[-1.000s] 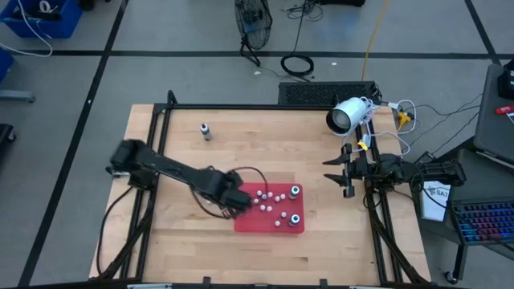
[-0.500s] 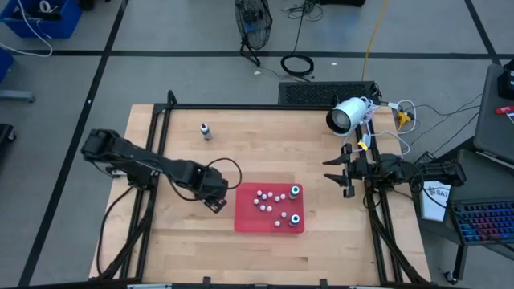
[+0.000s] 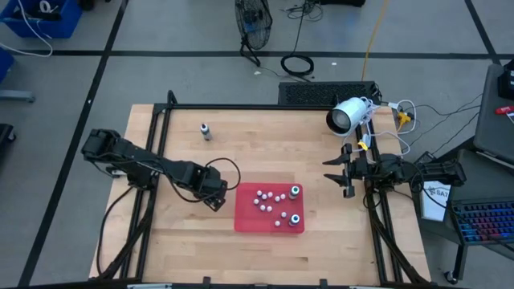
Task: Pick & Place food coloring
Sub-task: Put the large violet food coloring bottle into the red bin
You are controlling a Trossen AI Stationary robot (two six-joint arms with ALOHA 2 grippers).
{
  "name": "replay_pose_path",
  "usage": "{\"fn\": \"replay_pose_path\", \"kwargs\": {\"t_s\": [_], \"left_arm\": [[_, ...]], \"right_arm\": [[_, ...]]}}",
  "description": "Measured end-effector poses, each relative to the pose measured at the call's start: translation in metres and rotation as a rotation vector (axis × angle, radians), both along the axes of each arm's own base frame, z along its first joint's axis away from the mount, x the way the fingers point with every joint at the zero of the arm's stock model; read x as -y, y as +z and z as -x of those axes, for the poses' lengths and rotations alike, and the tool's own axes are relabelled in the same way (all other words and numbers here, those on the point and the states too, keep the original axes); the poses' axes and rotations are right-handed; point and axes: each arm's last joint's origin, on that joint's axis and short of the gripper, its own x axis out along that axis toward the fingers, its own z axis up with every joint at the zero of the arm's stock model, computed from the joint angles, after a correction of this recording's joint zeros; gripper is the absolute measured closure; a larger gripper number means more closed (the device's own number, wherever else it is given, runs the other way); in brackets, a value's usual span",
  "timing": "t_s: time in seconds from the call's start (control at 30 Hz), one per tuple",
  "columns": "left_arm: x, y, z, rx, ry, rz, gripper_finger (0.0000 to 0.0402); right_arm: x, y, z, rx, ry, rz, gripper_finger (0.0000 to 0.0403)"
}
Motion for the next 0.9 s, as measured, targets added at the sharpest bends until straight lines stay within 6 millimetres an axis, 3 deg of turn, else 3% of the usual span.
{"fn": "replay_pose_path", "kwargs": {"t_s": [0.27,0.47,0.73,0.9], "left_arm": [[0.002,0.003,-0.009,0.088,-0.119,-0.015,0.0231],[0.004,0.024,-0.021,0.14,-0.181,-0.018,0.0231],[-0.002,0.064,-0.014,0.014,-0.046,-0.122,0.0231],[-0.007,0.072,-0.004,-0.104,0.084,-0.123,0.0206]], "right_arm": [[0.0,0.0,0.0,0.0,0.0,0.0,0.0225],[0.0,0.0,0.0,0.0,0.0,0.0,0.0227],[0.0,0.0,0.0,0.0,0.0,0.0,0.0226],[0.0,0.0,0.0,0.0,0.0,0.0,0.0225]]}}
